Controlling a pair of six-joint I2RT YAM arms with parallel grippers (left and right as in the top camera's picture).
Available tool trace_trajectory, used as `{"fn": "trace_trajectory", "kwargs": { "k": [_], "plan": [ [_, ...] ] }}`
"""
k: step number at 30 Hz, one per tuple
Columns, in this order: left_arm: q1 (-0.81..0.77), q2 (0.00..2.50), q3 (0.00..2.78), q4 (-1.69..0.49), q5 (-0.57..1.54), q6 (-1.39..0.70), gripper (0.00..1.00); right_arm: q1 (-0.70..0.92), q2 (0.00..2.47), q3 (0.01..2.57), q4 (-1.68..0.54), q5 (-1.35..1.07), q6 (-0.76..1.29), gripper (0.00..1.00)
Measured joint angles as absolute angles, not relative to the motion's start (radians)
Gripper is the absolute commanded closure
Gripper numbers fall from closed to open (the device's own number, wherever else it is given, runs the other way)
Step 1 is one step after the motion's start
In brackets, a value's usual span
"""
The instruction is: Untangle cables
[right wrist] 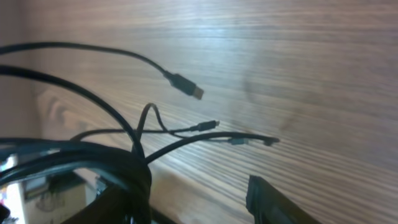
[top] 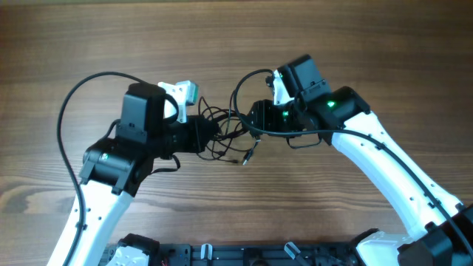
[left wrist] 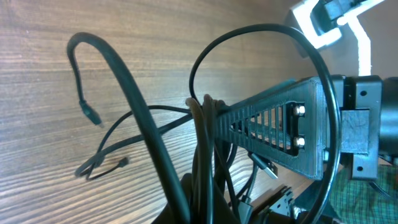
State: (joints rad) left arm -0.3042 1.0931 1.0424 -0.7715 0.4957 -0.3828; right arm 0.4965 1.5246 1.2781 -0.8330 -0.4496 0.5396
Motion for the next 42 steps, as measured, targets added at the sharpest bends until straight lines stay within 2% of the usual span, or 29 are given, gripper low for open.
{"fn": "trace_trajectory", "kwargs": {
  "k": [1,4,6,7,8,11,12,14,15,16,17,20,24,27,30,32,33,34,38,42],
  "plan": [
    [-0.296,1.085,1.042,-0.773,0.503,-0.382,0.94,0.485,1.525,1.276,-0.809,-0.49,0.506,0.51],
    [-0.273,1.079,1.044,-0.79,0.525,-0.38,0.85,0.433,1.525,1.253,-0.696,-0.665,0.412,0.75],
    [-0.26,1.083,1.045,-0.815,0.524,-0.38,0.85,0.4,1.524,1.247,-0.633,-0.738,0.391,0.86],
    [-0.257,1.09,1.047,-0.818,0.525,-0.379,0.92,0.387,1.521,1.245,-0.595,-0.779,0.39,0.96],
    [-0.255,1.104,1.048,-0.822,0.525,-0.374,0.96,0.384,1.513,1.245,-0.575,-0.812,0.393,0.96],
    [-0.255,1.14,1.048,-0.826,0.539,-0.344,0.96,0.387,1.479,1.244,-0.56,-0.864,0.404,0.95],
    [-0.255,1.145,1.048,-0.825,0.548,-0.332,0.96,0.387,1.47,1.244,-0.56,-0.873,0.406,0.89],
    [-0.255,1.148,1.048,-0.821,0.581,-0.292,0.96,0.387,1.455,1.244,-0.57,-0.887,0.413,0.67],
    [-0.255,1.148,1.048,-0.818,0.594,-0.275,0.96,0.387,1.454,1.244,-0.587,-0.885,0.418,0.62],
    [-0.255,1.148,1.048,-0.816,0.596,-0.266,0.94,0.387,1.454,1.244,-0.607,-0.876,0.418,0.6],
    [-0.255,1.148,1.049,-0.82,0.584,-0.26,0.71,0.387,1.454,1.244,-0.648,-0.852,0.435,0.6],
    [-0.255,1.153,1.053,-0.877,0.484,-0.278,0.54,0.387,1.454,1.244,-0.719,-0.747,0.473,0.59],
    [-0.255,1.267,1.054,-0.949,0.317,-0.313,0.55,0.387,1.454,1.244,-0.75,-0.603,0.518,0.58],
    [-0.255,1.371,1.056,-0.959,0.277,-0.314,0.55,0.387,1.455,1.244,-0.757,-0.572,0.526,0.57],
    [-0.271,1.481,1.053,-0.956,0.257,-0.311,0.56,0.387,1.454,1.244,-0.763,-0.55,0.527,0.57],
    [-0.297,1.53,1.033,-0.916,0.251,-0.309,0.64,0.387,1.454,1.244,-0.763,-0.542,0.527,0.57],
    [-0.31,1.549,1.016,-0.876,0.25,-0.308,0.77,0.387,1.454,1.244,-0.763,-0.54,0.527,0.57],
    [-0.325,1.574,0.995,-0.828,0.25,-0.304,0.95,0.387,1.454,1.244,-0.762,-0.538,0.527,0.57],
    [-0.346,1.66,0.941,-0.716,0.244,-0.313,0.96,0.387,1.454,1.244,-0.755,-0.537,0.527,0.57],
    [-0.326,1.604,0.947,-0.713,0.251,-0.353,0.96,0.387,1.454,1.244,-0.749,-0.538,0.527,0.59]
  ]
}}
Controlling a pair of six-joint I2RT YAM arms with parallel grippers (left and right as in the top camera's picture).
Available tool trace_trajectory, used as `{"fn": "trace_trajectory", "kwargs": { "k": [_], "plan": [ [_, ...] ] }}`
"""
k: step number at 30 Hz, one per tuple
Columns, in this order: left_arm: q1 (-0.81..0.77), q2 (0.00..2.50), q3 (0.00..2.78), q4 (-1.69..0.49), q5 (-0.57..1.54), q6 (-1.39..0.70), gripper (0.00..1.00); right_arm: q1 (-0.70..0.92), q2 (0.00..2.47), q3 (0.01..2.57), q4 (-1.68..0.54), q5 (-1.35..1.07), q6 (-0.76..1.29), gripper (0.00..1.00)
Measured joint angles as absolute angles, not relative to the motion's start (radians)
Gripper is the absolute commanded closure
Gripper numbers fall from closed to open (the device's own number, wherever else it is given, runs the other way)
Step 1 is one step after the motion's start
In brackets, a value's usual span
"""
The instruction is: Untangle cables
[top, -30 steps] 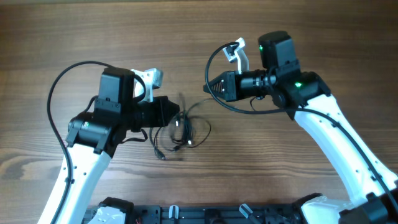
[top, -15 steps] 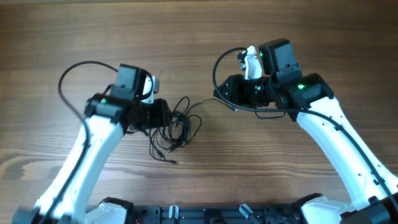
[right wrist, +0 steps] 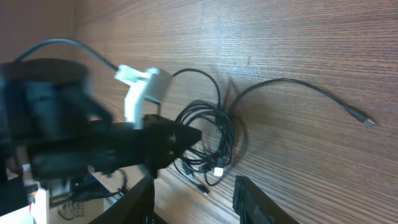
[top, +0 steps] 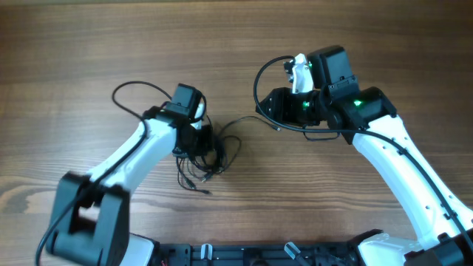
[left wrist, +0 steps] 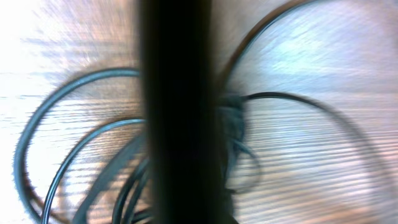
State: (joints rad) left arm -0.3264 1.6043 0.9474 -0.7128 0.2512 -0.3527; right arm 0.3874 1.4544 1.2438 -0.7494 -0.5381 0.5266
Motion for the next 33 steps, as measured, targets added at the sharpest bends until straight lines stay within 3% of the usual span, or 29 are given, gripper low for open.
{"fn": "trace_trajectory", "kwargs": {
  "k": [5,10,15,26,30,31,32,33],
  "plan": [
    [-0.317,1.254,1.039,-0.679,0.344,-0.424,0.96,0.437,1.454,1.244,-0.7,-0.559,0.535,0.6],
    [-0.317,1.061,1.049,-0.705,0.4,-0.46,0.96,0.507,1.454,1.244,-0.65,-0.561,0.593,0.56],
    [-0.317,1.04,1.048,-0.706,0.398,-0.47,0.96,0.511,1.458,1.244,-0.65,-0.568,0.636,0.45],
    [-0.317,1.04,1.048,-0.696,0.37,-0.47,0.96,0.586,1.696,1.244,-0.736,-0.533,0.651,0.51],
    [-0.299,1.038,1.048,-0.672,0.35,-0.47,0.96,0.585,1.771,1.244,-0.74,-0.5,0.653,0.63],
    [-0.276,1.033,1.048,-0.672,0.345,-0.47,0.96,0.584,1.785,1.244,-0.745,-0.482,0.655,0.85],
    [-0.255,1.025,1.048,-0.673,0.343,-0.47,0.96,0.58,1.793,1.244,-0.749,-0.465,0.655,0.96],
    [-0.191,0.994,1.048,-0.683,0.338,-0.471,0.96,0.559,1.797,1.244,-0.752,-0.438,0.649,0.96]
  ]
}}
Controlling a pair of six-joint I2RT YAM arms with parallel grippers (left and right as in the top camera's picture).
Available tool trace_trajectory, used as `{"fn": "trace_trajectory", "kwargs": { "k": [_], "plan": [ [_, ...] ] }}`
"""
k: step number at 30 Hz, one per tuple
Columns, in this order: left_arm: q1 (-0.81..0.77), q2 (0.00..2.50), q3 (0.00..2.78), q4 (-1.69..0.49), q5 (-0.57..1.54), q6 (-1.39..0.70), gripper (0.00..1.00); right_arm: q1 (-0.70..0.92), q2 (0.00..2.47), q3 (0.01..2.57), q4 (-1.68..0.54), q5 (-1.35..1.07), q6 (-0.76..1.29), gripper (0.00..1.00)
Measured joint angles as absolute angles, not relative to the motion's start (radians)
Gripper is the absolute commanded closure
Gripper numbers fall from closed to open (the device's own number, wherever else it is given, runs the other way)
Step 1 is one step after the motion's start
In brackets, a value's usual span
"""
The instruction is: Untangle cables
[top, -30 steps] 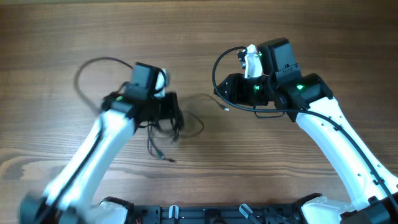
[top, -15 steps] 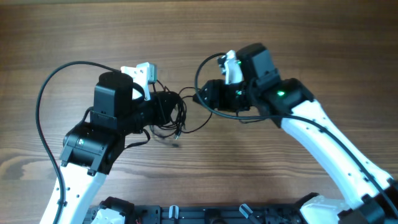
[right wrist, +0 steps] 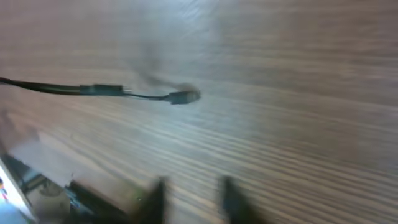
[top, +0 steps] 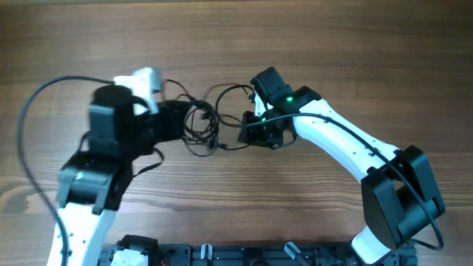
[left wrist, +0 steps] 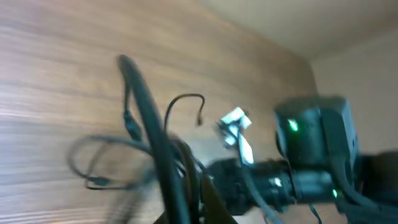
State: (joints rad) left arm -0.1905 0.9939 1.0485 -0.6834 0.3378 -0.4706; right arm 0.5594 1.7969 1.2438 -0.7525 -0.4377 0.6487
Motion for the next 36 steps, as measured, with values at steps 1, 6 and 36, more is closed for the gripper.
{"fn": "trace_trajectory", "kwargs": {
  "k": [1,6,36],
  "plan": [
    [-0.15,0.973,1.049,-0.689,0.342,-0.47,0.96,0.544,1.797,1.244,-0.764,-0.436,0.624,0.96],
    [0.122,0.851,1.061,-0.775,0.346,-0.439,0.96,0.295,1.797,1.244,-0.906,-0.381,0.472,0.96],
    [0.132,1.058,1.066,-0.725,1.064,-0.332,0.96,0.456,1.385,1.24,-0.682,-0.764,0.096,0.31]
  ]
}}
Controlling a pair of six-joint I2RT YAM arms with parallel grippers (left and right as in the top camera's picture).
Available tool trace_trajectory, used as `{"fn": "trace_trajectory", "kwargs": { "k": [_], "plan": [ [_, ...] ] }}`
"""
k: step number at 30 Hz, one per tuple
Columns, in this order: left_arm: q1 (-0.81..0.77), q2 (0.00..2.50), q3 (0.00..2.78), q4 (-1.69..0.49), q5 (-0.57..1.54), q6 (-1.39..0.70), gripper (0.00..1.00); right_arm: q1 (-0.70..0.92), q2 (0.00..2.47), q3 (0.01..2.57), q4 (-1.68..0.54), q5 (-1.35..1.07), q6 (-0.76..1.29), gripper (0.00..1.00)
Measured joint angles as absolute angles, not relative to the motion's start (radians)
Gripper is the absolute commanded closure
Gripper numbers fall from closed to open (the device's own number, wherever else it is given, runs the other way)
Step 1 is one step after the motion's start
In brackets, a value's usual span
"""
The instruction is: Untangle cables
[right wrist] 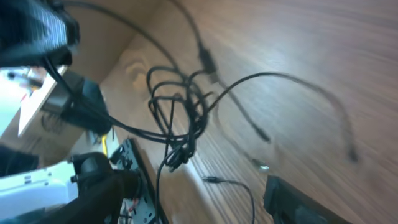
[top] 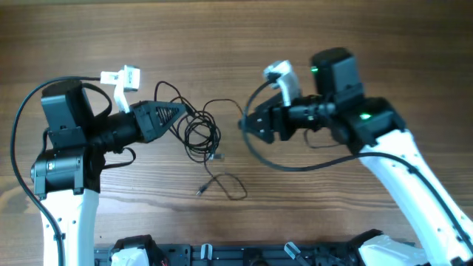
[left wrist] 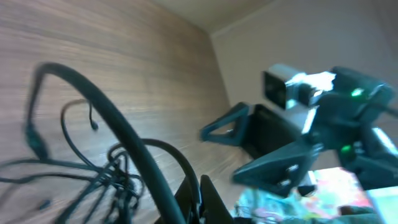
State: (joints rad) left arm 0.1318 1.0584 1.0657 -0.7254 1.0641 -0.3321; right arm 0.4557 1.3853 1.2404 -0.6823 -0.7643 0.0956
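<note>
The tangle of thin black cables (top: 199, 134) hangs in loops just right of my left gripper (top: 179, 111), whose jaws are shut on one strand of it. The left wrist view shows the pinched strand between the closed fingers (left wrist: 198, 193) and the bundle (left wrist: 102, 180) to their left. One thin cable (top: 222, 183) lies by itself on the wood below the tangle. My right gripper (top: 247, 125) hovers to the right of the bundle, open and holding nothing. Its wrist view looks down on the tangle (right wrist: 180, 118) and the loose cable (right wrist: 233, 183).
The wooden table (top: 355, 44) carries nothing else. A thick black wiring loop (top: 262, 159) hangs from the right arm near the tangle. A dark rail (top: 244, 255) runs along the front edge.
My right gripper has drawn back to the right, away from the bundle. The left gripper has shifted left with the tangle. One thin cable now lies apart below the bundle.
First, both grippers met at the tangle in the middle. Then the left one was down on the bundle at left while the right stood open and apart. Then both were together at the bundle again. Now they are apart and one cable lies separate.
</note>
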Motion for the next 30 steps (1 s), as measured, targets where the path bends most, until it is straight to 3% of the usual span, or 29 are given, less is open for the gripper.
{"fn": "trace_trajectory", "kwargs": {
  "k": [5,11,16,21,23,24,25,27,30],
  "plan": [
    [0.132,1.058,1.066,-0.725,1.091,-0.386,0.96,0.569,1.467,1.24,-0.596,-0.747,0.107,0.4],
    [0.132,1.058,1.066,-0.725,1.099,-0.409,0.96,0.661,1.57,1.24,-0.498,-0.717,0.128,0.58],
    [0.132,1.058,1.066,-0.726,1.099,-0.41,0.96,0.68,1.652,1.24,-0.452,-0.702,0.15,0.96],
    [0.132,1.059,1.066,-0.726,1.095,-0.41,0.95,0.68,1.667,1.24,-0.429,-0.695,0.178,0.96],
    [0.131,1.058,1.067,-0.756,1.048,-0.407,0.85,0.679,1.662,1.24,-0.44,-0.675,0.214,0.96],
    [0.131,1.058,1.068,-0.783,1.0,-0.407,0.76,0.677,1.652,1.24,-0.459,-0.656,0.241,0.96],
    [0.131,1.059,1.069,-0.838,0.889,-0.406,0.58,0.672,1.622,1.24,-0.509,-0.611,0.288,0.96],
    [0.131,1.062,1.073,-0.89,0.781,-0.385,0.47,0.665,1.585,1.238,-0.561,-0.565,0.322,0.96],
    [0.131,1.082,1.073,-0.96,0.63,-0.321,0.42,0.653,1.517,1.238,-0.636,-0.477,0.368,0.96]
  ]
}}
